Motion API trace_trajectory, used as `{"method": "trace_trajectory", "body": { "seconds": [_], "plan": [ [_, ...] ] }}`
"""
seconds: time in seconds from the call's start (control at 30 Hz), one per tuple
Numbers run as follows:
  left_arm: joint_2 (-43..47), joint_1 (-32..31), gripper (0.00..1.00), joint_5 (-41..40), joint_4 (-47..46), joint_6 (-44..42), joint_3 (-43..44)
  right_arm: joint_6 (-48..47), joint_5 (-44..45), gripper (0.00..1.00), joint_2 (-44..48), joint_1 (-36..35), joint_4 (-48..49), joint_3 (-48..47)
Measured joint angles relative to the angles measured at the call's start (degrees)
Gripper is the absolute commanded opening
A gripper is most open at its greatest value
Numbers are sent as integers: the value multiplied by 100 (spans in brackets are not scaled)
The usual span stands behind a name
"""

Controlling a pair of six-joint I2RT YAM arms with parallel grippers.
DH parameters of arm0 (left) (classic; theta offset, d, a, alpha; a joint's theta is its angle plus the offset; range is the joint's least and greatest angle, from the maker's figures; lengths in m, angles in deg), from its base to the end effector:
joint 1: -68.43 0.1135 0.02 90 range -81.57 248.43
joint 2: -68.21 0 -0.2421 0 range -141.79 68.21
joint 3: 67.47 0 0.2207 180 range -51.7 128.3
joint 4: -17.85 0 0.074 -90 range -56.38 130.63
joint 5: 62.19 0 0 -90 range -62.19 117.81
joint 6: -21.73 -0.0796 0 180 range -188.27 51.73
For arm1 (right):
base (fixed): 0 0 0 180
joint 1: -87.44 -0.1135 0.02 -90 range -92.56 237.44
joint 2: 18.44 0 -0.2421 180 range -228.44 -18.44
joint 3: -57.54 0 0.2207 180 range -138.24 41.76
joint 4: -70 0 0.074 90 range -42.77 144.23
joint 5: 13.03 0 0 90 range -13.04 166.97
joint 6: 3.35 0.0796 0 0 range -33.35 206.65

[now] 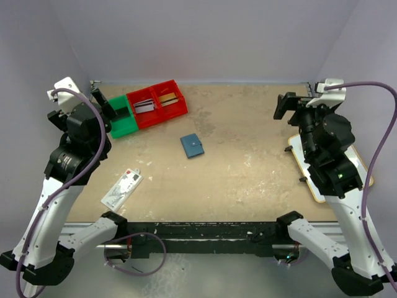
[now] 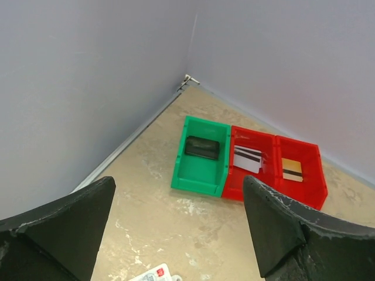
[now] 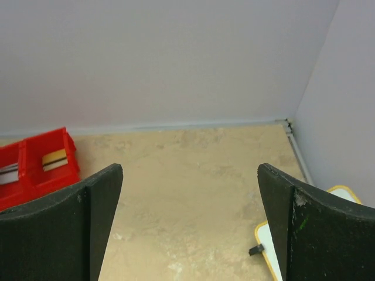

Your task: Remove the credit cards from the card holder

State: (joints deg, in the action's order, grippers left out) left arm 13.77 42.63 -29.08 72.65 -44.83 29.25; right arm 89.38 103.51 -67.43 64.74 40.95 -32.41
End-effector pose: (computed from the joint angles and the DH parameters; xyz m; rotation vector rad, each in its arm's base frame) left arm 0.1705 -0.0084 0.4335 -0.6437 1.5686 0.2460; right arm 0.1705 0.0327 0.4708 0.1503 1.3771 0.0550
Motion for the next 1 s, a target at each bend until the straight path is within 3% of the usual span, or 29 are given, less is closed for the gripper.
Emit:
{"method": "trace_trajectory", "body": {
  "seconds": [0.3,0.53,0.8,1.0],
  "plan": [
    [-13,994,93,1427,4,83,-710,822,-1508,100,199,741,214,1388],
    [-667,1526,89,3178,-249,516,-1602,1443,-3180,100,-857,1226,505,1996],
    [-2017,1189,88,4509,-693,1049,-2256,1749,-4597,99,-2603,1370,549,2006],
    [-2872,807,87,5209,-1235,1440,-2417,1923,-5027,93,-3622,1117,544,1840]
  ]
}}
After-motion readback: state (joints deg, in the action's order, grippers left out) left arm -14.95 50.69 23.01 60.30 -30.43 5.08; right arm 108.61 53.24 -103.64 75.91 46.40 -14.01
